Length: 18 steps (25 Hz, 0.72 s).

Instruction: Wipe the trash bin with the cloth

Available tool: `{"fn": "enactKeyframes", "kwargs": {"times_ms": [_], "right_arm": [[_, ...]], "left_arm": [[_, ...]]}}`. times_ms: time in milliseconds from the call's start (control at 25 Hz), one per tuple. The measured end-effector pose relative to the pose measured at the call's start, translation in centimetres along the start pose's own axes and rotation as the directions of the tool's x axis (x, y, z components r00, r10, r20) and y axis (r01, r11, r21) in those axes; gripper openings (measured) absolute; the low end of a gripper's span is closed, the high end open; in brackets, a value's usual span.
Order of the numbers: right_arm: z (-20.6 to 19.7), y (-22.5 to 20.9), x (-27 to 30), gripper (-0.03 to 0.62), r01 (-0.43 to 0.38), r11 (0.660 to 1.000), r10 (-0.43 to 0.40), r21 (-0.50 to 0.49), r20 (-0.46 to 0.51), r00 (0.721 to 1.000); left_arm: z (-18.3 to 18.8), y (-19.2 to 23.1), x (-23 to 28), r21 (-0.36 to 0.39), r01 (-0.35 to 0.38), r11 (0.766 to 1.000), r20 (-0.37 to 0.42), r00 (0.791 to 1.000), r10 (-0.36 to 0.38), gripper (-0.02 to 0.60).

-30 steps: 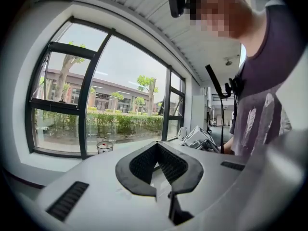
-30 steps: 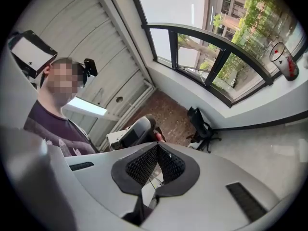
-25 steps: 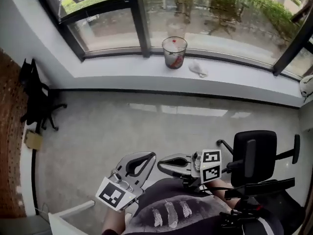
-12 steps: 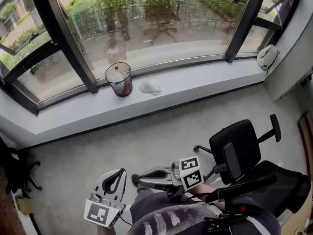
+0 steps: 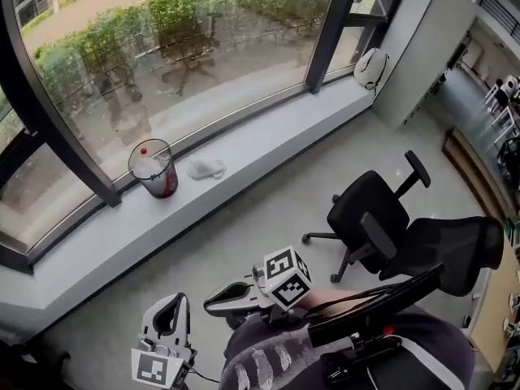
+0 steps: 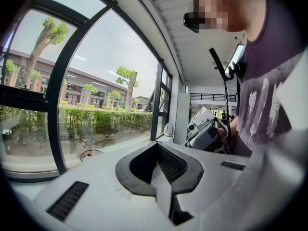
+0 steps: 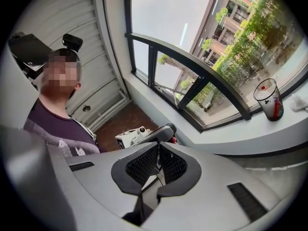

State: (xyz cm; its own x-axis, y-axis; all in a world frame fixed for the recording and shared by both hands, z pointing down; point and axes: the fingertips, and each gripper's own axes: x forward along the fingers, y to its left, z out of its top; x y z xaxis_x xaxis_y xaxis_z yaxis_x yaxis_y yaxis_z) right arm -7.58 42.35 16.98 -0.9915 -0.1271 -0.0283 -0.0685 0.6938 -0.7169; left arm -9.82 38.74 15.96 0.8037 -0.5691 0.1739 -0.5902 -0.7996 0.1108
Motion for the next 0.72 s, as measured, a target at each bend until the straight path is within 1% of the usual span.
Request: {"fn": "enactKeyframes", "kwargs": {"times_ms": [160,280,360,440,480,520,560,600,640,680,720], "right_arm": [[1.8,-2.3,0.8,0.000,0.108,0.993,-0.108,-0.051,-0.002,0.994],[1.4,-3.5,2.2,0.000,0.124,0.986,-0.131,-0.107,-0.052,0.990],[1.6,-4.5,1.6,0.000,0.146,0.972,-0.160,-0.182,-0.064,0.985],[3.2,-6.3,0.1,0.000,0.175,0.952,-0.192,-0.252,-0.043,0.980],[4.1,-7.2,-0.3,0.000,0.170,0.950,-0.186,-0.261,-0.037,0.982],[4.8,-8.0,-0.3,0.000,0.150,0.957,-0.165,-0.249,-0.039,0.986],[5.7,-8.9,-0.1,0.000,0.122,0.967,-0.136,-0.225,-0.045,0.990],[6.7,-9.9,0.2,0.000,0.095,0.975,-0.107,-0.203,-0.049,0.993],[7.9,-10.7,0.5,0.000,0.070,0.979,-0.081,-0.191,-0.050,0.995],[8.9,-11.5,0.6,0.000,0.047,0.981,-0.058,-0.187,-0.052,0.997],[9.7,-12.3,0.6,0.000,0.024,0.983,-0.036,-0.184,-0.060,0.998]], "left_arm": [[-0.8,3.1,0.7,0.019,0.039,0.999,0.008,0.999,-0.040,-0.003],[-1.9,4.5,2.0,0.023,0.080,0.997,-0.001,0.997,-0.080,-0.003],[-2.2,5.2,3.4,0.031,0.102,0.994,-0.014,0.995,-0.101,-0.003],[-1.7,5.9,5.3,0.045,0.107,0.993,-0.038,0.994,-0.106,-0.003],[-1.3,6.3,6.1,0.046,0.090,0.995,-0.056,0.995,-0.088,-0.003],[-0.8,6.9,6.7,0.033,0.053,0.998,-0.075,0.996,-0.050,-0.003],[-0.3,7.9,7.1,0.004,0.003,1.000,-0.090,0.996,-0.003,-0.003],[0.4,9.1,7.7,-0.029,-0.040,0.999,-0.093,0.995,0.037,-0.003],[1.0,10.3,8.4,-0.055,-0.068,0.996,-0.086,0.994,0.063,-0.003],[1.6,11.4,9.2,-0.066,-0.087,0.994,-0.080,0.993,0.081,-0.003],[1.8,12.2,10.0,-0.060,-0.110,0.992,-0.084,0.991,0.105,-0.003]]}}
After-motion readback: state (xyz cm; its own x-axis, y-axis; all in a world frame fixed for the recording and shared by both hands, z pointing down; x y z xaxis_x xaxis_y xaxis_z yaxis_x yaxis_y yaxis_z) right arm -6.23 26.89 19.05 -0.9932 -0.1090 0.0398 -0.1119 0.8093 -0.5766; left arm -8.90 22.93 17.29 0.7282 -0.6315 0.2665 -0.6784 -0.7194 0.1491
